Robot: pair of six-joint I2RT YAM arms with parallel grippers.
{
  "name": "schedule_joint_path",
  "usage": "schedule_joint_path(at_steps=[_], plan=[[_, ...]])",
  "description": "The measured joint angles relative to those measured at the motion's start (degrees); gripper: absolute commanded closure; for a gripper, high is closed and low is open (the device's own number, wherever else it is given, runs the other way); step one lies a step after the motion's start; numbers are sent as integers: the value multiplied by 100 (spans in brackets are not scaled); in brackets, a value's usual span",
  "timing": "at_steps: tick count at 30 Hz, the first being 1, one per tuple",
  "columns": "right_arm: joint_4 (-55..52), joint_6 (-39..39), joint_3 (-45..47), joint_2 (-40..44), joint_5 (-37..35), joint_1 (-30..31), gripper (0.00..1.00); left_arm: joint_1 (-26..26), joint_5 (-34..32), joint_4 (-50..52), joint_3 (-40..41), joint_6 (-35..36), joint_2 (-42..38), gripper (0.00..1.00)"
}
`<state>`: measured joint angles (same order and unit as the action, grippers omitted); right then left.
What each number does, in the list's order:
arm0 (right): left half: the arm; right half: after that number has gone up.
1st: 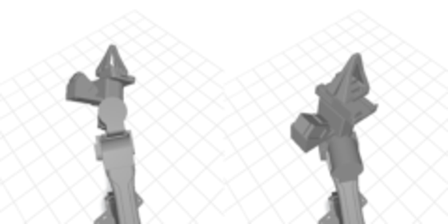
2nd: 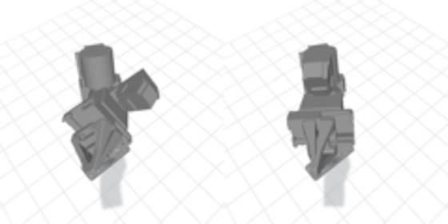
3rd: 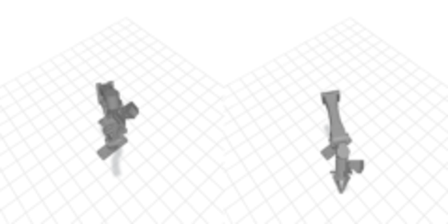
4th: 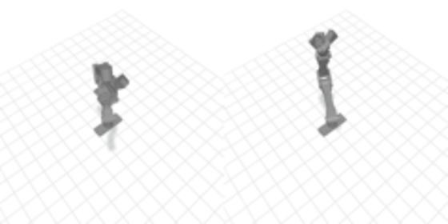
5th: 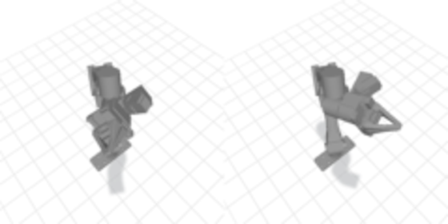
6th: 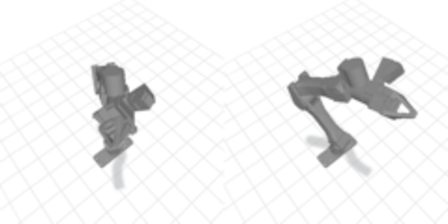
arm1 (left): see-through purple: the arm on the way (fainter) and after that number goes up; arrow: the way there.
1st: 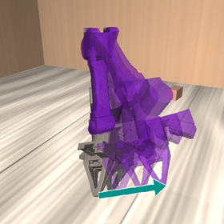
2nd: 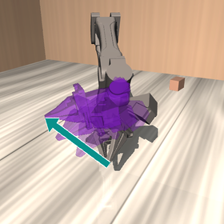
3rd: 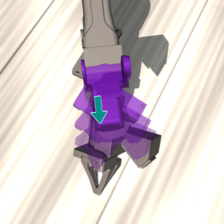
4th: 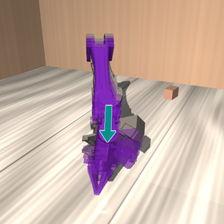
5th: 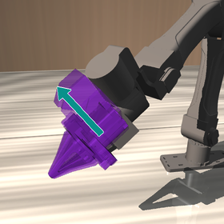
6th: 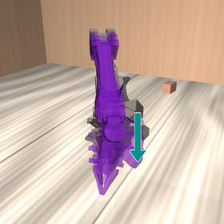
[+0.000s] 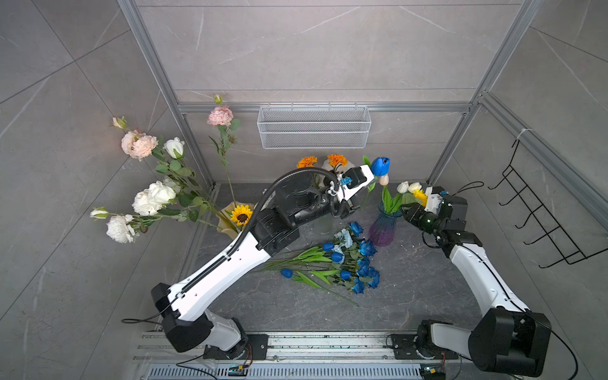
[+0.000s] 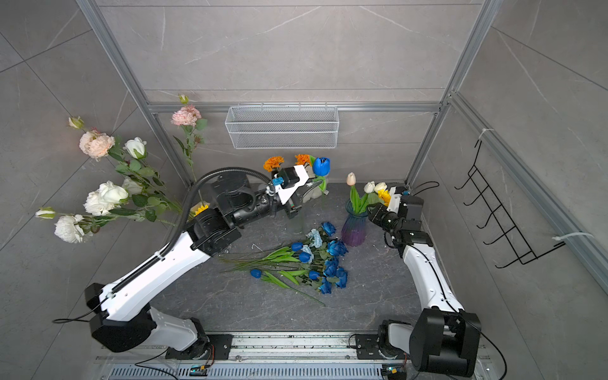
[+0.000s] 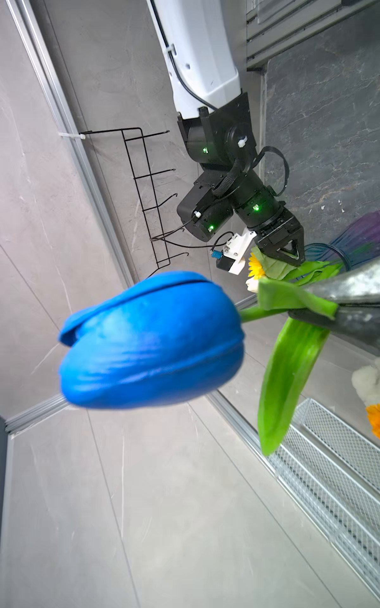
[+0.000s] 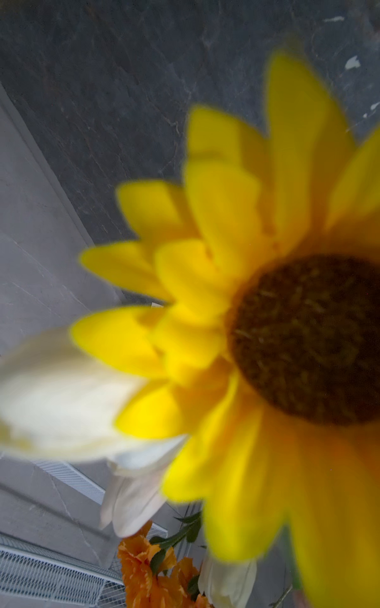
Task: Pick out blue flowers from the vase
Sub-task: Place the flower at the center of the board.
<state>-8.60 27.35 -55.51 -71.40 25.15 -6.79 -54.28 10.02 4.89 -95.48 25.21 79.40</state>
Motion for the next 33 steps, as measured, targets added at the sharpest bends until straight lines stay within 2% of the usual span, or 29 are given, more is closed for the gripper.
schedule_joint_path(at_steps=[4, 7, 12, 22, 27, 33], plan=[[-22, -11, -120, 13, 44, 0, 44, 0, -328, 564, 448, 229, -619, 100], [-61, -11, -157, 48, 66, 0, 24, 0, -636, 1036, 852, 369, -988, 100], [-168, -131, -184, 155, 83, 0, 2, 0, -1196, 1856, 1419, 616, -1419, 100], [-774, -343, -527, 564, -179, 0, 0, 0, -2297, 2660, 2269, 1239, -1617, 100], [-1106, -420, -546, 909, -463, 2, 0, 0, -2623, 2601, 2870, 1515, -1255, 100], [-1467, -455, -546, 1429, -765, 2, 0, 0, -2975, 2288, 3517, 1956, -448, 100]])
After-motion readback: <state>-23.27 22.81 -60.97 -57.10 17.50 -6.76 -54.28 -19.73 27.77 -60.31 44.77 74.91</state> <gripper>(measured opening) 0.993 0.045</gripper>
